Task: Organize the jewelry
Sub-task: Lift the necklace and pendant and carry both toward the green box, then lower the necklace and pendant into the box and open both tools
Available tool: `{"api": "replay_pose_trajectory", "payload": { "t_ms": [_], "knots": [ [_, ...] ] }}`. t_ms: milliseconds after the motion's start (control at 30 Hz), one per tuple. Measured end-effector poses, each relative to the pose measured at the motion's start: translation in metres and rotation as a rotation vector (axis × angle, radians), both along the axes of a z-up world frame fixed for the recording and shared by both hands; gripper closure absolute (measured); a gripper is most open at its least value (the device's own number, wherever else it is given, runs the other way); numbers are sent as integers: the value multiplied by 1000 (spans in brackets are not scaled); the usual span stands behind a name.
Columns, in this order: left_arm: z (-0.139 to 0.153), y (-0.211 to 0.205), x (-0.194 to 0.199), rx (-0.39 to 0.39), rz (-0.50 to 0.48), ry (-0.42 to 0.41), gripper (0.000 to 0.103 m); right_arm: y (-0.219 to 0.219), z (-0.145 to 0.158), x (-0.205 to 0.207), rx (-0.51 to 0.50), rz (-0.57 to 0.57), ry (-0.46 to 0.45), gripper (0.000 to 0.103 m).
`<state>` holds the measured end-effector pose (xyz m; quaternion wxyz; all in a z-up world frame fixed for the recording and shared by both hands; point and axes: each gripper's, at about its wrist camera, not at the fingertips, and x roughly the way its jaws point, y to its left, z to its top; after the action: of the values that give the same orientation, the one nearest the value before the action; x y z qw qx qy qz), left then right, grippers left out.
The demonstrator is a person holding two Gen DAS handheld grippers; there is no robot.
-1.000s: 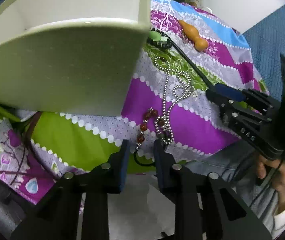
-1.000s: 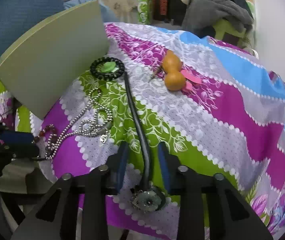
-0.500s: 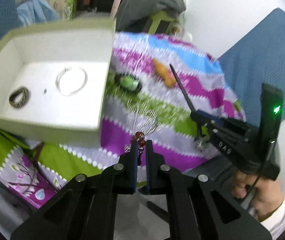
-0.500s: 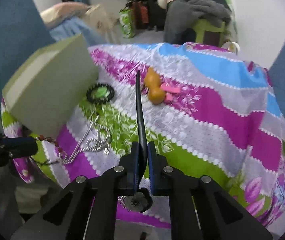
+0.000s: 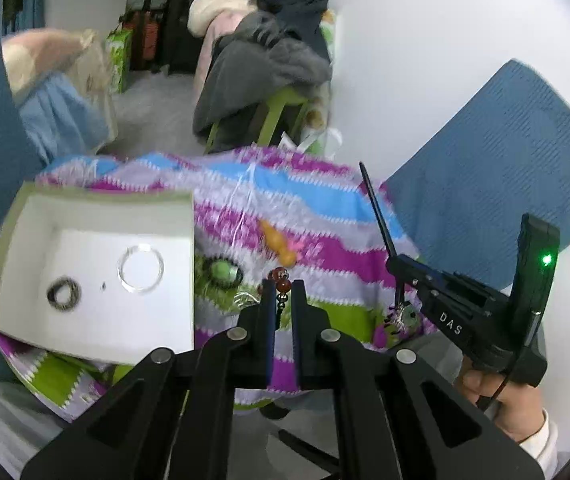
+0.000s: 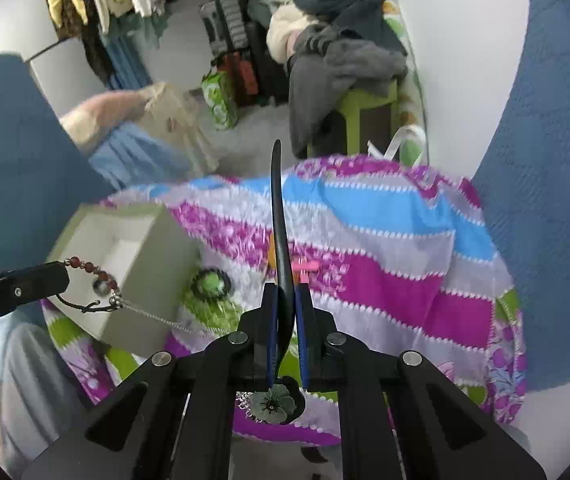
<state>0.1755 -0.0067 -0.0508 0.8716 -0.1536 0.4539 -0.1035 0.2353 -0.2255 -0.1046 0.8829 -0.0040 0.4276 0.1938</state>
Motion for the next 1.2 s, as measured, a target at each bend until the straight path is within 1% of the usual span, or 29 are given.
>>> {"api": "replay_pose_trajectory", "payload": {
  "t_ms": [67,233,333,433,533,600,733,833,900,1000,1133,1200],
  "knots": [
    [19,0,0,21,-6,-36,97,-1,13,0,7,-9,-10,96],
    [64,4,12,36,-23,-111,96,1,46,-4,29,-20,-47,96],
    [79,5,14,52,-34,-133,96,3,64,-2,45,-26,-48,96],
    [89,8,14,73,-24,-137,96,7,84,-3,48,-32,-65,96],
    [97,17,12,66,-14,-146,96,14,103,-5,51,-21,-85,96],
    [101,25,11,89,-3,-151,96,22,115,-7,47,-15,-100,96],
    [103,45,8,95,21,-157,96,42,131,-12,53,-6,-129,96],
    [97,65,6,108,39,-144,96,62,132,-15,62,-1,-135,96],
    [87,79,4,124,49,-131,96,75,127,-16,63,0,-129,96],
    [74,98,-1,136,76,-124,96,101,112,-17,75,8,-98,96],
    [51,118,-1,155,73,-96,96,129,95,-22,96,21,-69,96],
    [38,128,1,145,73,-74,96,141,86,-24,93,25,-61,96]
  ]
}}
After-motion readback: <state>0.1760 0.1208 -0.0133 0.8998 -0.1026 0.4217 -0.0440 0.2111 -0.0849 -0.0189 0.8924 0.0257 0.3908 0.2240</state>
